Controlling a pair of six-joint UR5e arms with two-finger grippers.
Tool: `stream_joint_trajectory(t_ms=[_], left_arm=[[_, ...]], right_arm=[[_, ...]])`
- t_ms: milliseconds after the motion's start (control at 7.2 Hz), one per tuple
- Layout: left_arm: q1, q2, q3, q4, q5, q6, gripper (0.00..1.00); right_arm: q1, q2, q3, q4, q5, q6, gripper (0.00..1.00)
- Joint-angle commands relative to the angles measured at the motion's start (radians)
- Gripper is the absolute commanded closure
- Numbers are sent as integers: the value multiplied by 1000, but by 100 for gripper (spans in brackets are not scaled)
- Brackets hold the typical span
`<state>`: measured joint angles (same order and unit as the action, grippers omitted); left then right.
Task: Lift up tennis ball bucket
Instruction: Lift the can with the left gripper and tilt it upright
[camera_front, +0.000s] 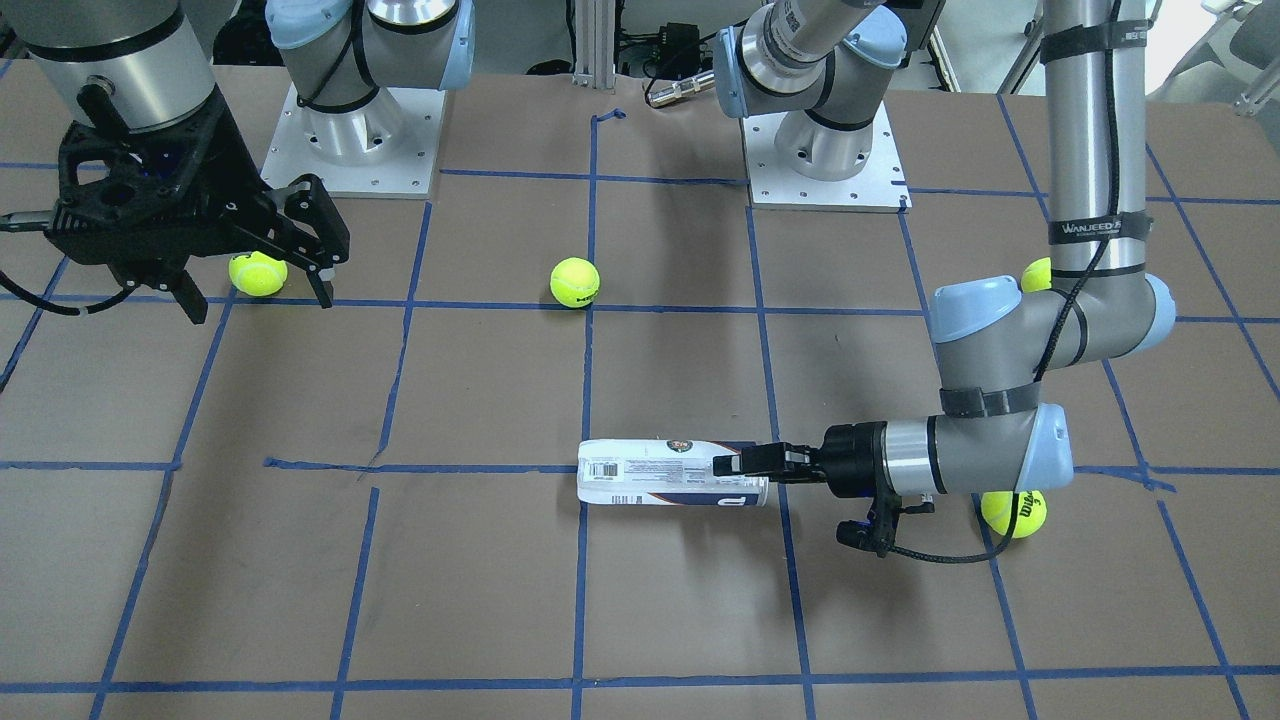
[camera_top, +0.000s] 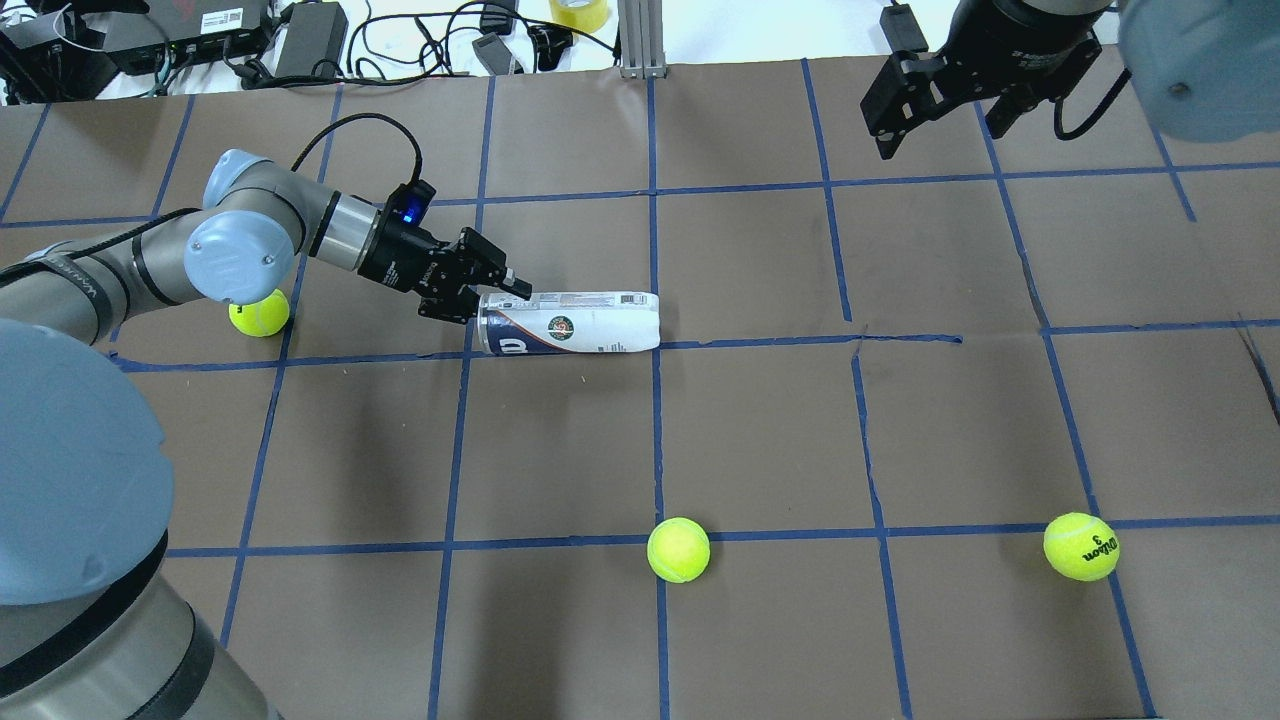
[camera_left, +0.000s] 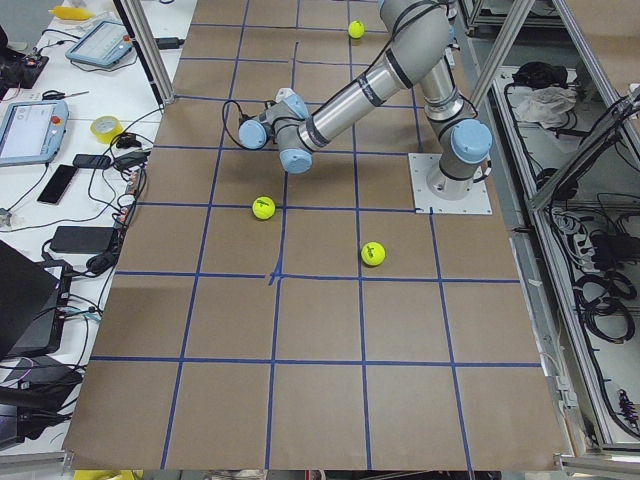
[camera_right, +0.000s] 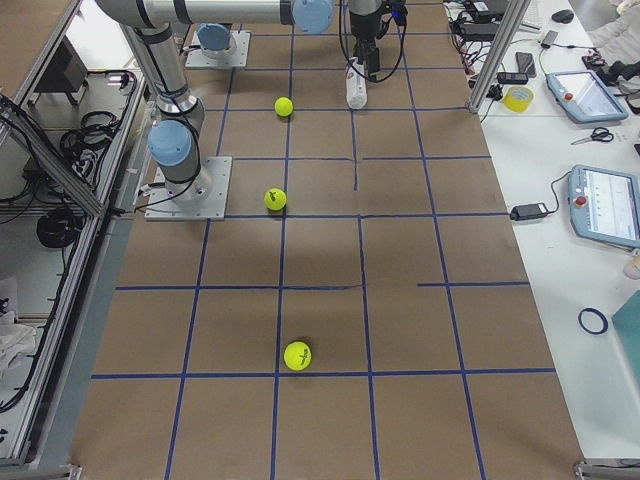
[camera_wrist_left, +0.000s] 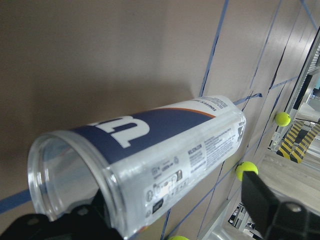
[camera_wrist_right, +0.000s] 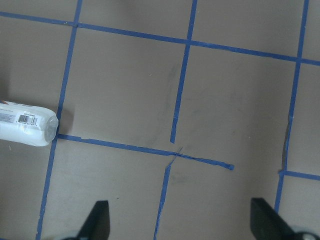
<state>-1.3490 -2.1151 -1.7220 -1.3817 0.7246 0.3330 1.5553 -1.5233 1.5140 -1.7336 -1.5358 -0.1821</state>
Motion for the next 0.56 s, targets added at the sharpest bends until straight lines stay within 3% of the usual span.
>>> stream_joint_trajectory(t_ms=[0, 417], left_arm=[[-1, 26, 2, 3, -4, -60, 100], [-47, 137, 27, 3, -11, -259, 100]], right_arm=[[-1, 0, 2, 0, -1, 0, 0], [-1, 2, 9, -9, -3, -5, 0]])
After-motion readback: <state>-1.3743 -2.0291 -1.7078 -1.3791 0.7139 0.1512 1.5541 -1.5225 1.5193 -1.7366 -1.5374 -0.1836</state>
